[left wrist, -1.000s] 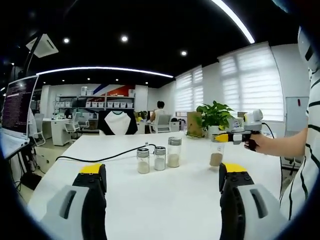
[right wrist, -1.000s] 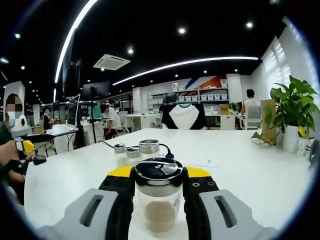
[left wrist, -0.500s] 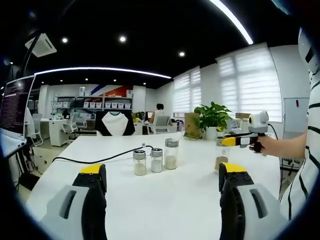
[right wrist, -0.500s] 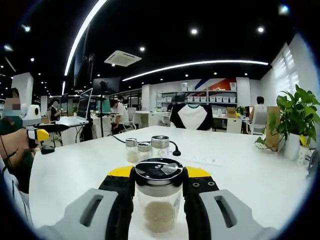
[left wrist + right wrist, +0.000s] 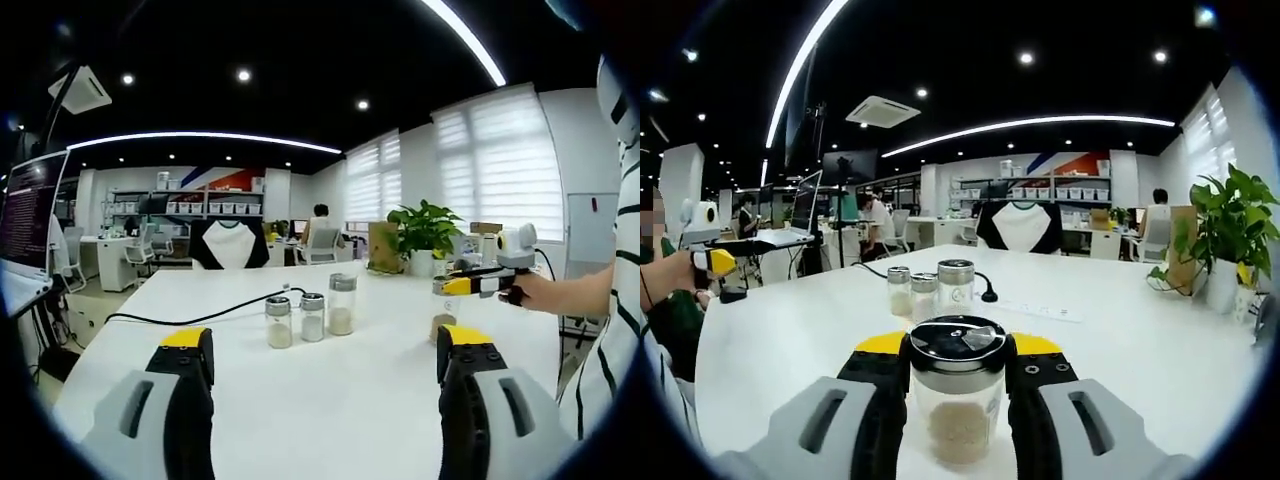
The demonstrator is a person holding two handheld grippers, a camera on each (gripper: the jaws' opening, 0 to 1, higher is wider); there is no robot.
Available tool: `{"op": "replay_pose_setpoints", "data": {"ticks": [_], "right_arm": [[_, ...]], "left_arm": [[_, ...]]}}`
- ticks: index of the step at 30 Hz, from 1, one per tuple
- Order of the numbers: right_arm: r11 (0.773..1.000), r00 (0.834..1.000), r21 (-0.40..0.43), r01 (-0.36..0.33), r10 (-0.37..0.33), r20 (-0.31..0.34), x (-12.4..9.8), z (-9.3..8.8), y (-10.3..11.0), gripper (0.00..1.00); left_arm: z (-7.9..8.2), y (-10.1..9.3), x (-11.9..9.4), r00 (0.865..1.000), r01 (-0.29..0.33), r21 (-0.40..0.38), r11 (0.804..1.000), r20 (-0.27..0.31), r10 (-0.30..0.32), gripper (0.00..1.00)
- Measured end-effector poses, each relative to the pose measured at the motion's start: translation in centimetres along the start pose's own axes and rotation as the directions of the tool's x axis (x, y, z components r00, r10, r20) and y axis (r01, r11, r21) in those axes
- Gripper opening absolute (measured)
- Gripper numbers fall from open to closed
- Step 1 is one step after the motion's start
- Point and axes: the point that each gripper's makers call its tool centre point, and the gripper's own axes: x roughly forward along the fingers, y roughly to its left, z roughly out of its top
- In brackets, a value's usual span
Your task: Rotate the seasoning bottle until the label or dispensing opening points toward the visible target arrow and the bottle remains upright within the marked orientation range
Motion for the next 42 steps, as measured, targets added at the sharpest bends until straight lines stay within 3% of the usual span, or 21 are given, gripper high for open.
{"op": "replay_pose_setpoints", "data": {"ticks": [6,11,24,33,42], "right_arm": [[1.000,1.000,0.017,0.004,-0.004,-0.017,-0.1,-0.9,-0.6,0.36],[0.999,1.000,0.051,0.002,-0.003,0.012,-0.2,-1.1,-1.0,0.36],[0.998,0.996,0.030,-0.048,0.046,0.072,-0.3,-1.0,-1.0,0.36],[0.993,0.991,0.032,-0.110,0.107,0.086,-0.4,-1.0,-1.1,0.36],[0.971,0.970,0.039,-0.236,0.233,0.071,-0.5,-1.1,-0.9,0.36]], "left_arm": [[-0.2,-0.2,0.4,1.000,0.005,-0.011,1.000,0.002,-0.005,0.97],[-0.6,-0.4,0.7,1.000,0.013,-0.010,1.000,-0.011,-0.013,0.97],[-0.6,-0.7,0.7,1.000,0.015,-0.032,0.999,0.002,-0.015,0.96],[-0.8,-1.1,0.9,1.000,0.027,-0.031,0.999,-0.008,-0.027,0.94],[-0.8,-1.6,0.9,0.999,0.052,-0.040,0.998,-0.003,-0.052,0.94]]}}
